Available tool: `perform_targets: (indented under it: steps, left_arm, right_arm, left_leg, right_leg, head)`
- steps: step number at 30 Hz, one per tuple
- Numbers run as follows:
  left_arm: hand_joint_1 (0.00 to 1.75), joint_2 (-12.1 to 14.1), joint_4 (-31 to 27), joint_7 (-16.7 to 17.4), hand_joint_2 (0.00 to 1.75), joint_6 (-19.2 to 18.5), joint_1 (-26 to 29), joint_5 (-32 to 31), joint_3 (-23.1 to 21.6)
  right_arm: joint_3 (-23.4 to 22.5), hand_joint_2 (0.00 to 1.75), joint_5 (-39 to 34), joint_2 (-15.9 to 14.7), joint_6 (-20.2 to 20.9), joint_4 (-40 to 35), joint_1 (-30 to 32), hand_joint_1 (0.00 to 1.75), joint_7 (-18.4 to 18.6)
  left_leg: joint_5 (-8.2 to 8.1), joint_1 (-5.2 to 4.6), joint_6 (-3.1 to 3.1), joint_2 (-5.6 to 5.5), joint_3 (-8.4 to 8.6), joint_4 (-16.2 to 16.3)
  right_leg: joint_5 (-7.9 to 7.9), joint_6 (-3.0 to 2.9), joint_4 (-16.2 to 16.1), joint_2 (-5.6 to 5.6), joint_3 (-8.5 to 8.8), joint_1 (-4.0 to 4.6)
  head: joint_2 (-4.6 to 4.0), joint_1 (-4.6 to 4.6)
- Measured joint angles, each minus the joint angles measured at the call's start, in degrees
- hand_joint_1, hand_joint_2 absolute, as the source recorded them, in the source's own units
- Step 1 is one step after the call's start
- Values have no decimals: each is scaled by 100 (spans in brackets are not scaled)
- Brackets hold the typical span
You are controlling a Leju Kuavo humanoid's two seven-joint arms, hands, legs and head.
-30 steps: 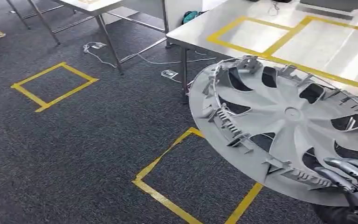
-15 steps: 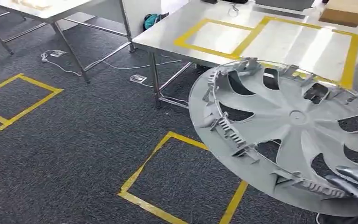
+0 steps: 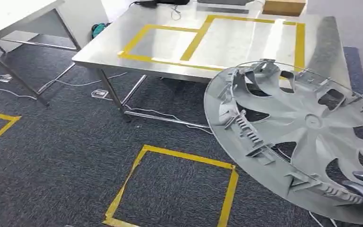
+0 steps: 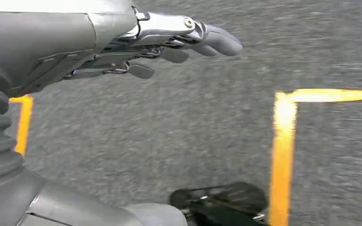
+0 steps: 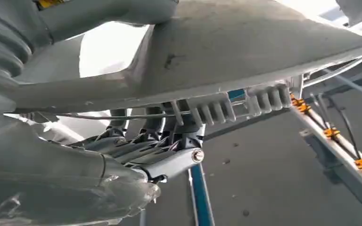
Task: Take the parts from the cabinet and place them on the table.
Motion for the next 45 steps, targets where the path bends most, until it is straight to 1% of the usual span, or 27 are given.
perform_targets:
  steps: [2,3,4,5,7,8,9,10,12,18,19,20,22,25,27,29,31,32,33,34,35,36,37,38,39,41,45]
  left_arm:
    - [0,9,4,0,175,0,15,2,2]
    - [0,13,11,0,175,0,39,0,2]
    - [0,39,11,4,175,4,56,0,0]
    - [0,44,13,4,175,9,55,0,0]
    - [0,24,24,0,175,17,-17,0,0]
    - [0,20,26,0,175,17,-29,0,0]
    - [0,22,28,0,175,17,-24,0,0]
    - [0,26,28,0,175,22,-1,0,0]
    - [0,26,28,0,175,22,25,0,0]
    - [0,24,31,0,175,22,23,0,0]
    - [0,2,37,0,175,22,26,0,0]
    - [0,4,39,0,175,22,17,0,0]
    - [0,9,42,-15,175,22,11,0,-4]
    - [0,7,42,-15,175,24,-50,0,-7]
    - [0,-15,59,-15,175,24,-86,0,-4]
    - [0,-13,59,11,175,24,-54,0,-4]
    - [0,-18,61,-18,175,24,-14,0,-4]
    - [0,-26,59,-55,175,24,-14,0,-7]
    - [0,-37,59,-107,175,24,-17,0,-9]
    - [0,-48,59,-138,175,20,-19,0,-13]
    - [0,-76,59,-170,175,-8,-7,0,-13]
    - [0,-131,55,-184,175,-46,-9,-2,-13]
    - [0,-142,26,-186,175,-88,-18,0,-18]
    - [0,-186,0,-192,175,-107,-29,0,-24]
    - [0,-203,-43,-199,175,-133,-46,-2,-26]
    - [0,-265,-114,-203,175,-160,-66,0,-31]
    - [0,-335,-314,-205,175,-188,-39,0,-31]
  right_arm:
    - [-9,175,0,0,0,0,3,115,0]
    - [-15,175,0,0,0,2,-15,115,0]
    - [-26,175,4,0,-2,-2,-5,115,0]
    - [-33,175,2,0,-2,-4,9,115,0]
    - [-44,175,2,0,-4,-20,28,115,0]
    - [-44,175,-2,0,-4,-26,26,115,2]
    - [-44,175,0,0,-4,-31,8,115,0]
    - [-44,175,-2,0,-4,-33,5,115,-11]
    - [-44,175,-4,0,-4,-33,9,115,-9]
    - [-46,175,-4,0,-4,-33,17,115,-9]
    - [-46,175,-4,0,-4,-33,31,115,-7]
    - [-46,175,-4,0,-4,-33,32,115,-9]
    - [-55,175,13,2,-4,-44,20,115,-7]
    - [-66,175,39,4,-4,-52,41,115,-2]
    - [-74,175,57,9,-4,-52,31,115,4]
    - [-74,175,59,20,-4,-52,28,115,-2]
    - [-81,175,79,31,-4,-50,41,115,0]
    - [-92,175,83,50,-4,-46,54,115,13]
    - [-85,175,127,55,-4,-26,98,115,147]
    - [-50,175,197,44,-2,9,162,115,347]
    - [45,175,327,-59,-2,78,216,115,682]
    - [172,175,489,-159,0,161,237,115,1054]
    - [260,175,601,-263,-2,206,262,115,1365]
    - [352,175,739,-337,4,243,276,115,1596]
    - [429,175,831,-422,2,302,298,115,1751]
    - [639,175,962,-601,2,383,280,115,1965]
    - [913,175,1230,-952,0,485,253,115,2438]
  left_leg:
    - [1001,5,48,-296,65,-806]
    - [1152,-13,75,-390,1,-1120]
    - [1165,-28,102,-400,80,-1110]
    - [1166,-46,131,-364,144,-1165]
    - [1205,-35,241,-244,300,-1219]
    - [1156,-33,288,-185,372,-1230]
    - [1096,-39,314,-137,430,-1230]
    - [1027,-45,328,-56,485,-1230]
    - [870,-46,336,85,647,-1230]
    - [753,-46,338,158,797,-1230]
    - [392,-52,299,370,1248,-1250]
    - [284,-90,278,419,1383,-1197]
    - [177,-129,197,551,1506,-1380]
    - [342,-122,84,527,1582,-1129]
    - [415,-80,42,134,1160,-380]
    - [-6,-47,7,47,583,212]
    - [-469,-27,-31,45,253,244]
    - [-462,-14,-42,45,180,106]
    - [-265,0,-42,44,169,-154]
    - [195,18,-45,58,177,-504]
    - [886,25,-25,203,173,-843]
    - [1129,31,-6,337,55,-1190]
    - [1088,10,21,354,98,-1072]
    - [1101,15,74,258,162,-1080]
    - [1079,24,118,166,206,-1115]
    - [1028,30,263,62,442,-1123]
    - [856,17,347,-101,622,-1120]
  right_leg:
    - [-122,41,-14,139,54,-17]
    - [-192,85,39,226,164,4]
    - [-287,130,-16,313,130,3]
    - [-262,164,-37,369,282,-4]
    - [-256,227,-8,298,322,7]
    - [-233,270,252,-83,199,37]
    - [-240,292,650,-336,-34,51]
    - [-377,314,1108,-447,-349,48]
    - [-884,340,1705,-492,-855,46]
    - [-1036,340,1685,-500,-992,44]
    - [23,248,453,-812,-844,88]
    - [558,197,207,-1116,-919,116]
    - [449,138,208,-899,-778,118]
    - [392,73,56,-660,-558,25]
    - [340,15,-33,-558,-388,5]
    - [263,11,-106,-366,-258,-14]
    - [157,27,-162,-229,-69,-46]
    - [87,37,-171,-184,26,-63]
    - [11,65,-171,-144,133,-82]
    - [-85,99,-171,-155,248,-94]
    - [-188,142,-193,-174,233,-87]
    - [-307,192,-99,-156,431,-55]
    - [-428,232,-173,-196,436,-29]
    - [-497,267,-222,-244,648,-40]
    - [-394,320,-123,-314,695,-34]
    - [-482,374,54,-437,720,-59]
    - [-1174,451,1486,-488,-364,-60]
  head:
    - [0,-9]
    - [0,-15]
    - [0,-20]
    - [0,-35]
    - [2,-24]
    - [0,15]
    - [0,66]
    - [2,50]
    - [0,54]
    - [0,61]
    - [0,61]
    - [0,74]
    - [0,32]
    - [2,28]
    - [0,-24]
    - [0,-18]
    - [2,-15]
    - [0,-20]
    - [0,-26]
    - [0,-29]
    - [0,-48]
    - [-2,-87]
    - [0,-103]
    - [0,-83]
    - [0,-70]
    - [0,-29]
    - [0,13]
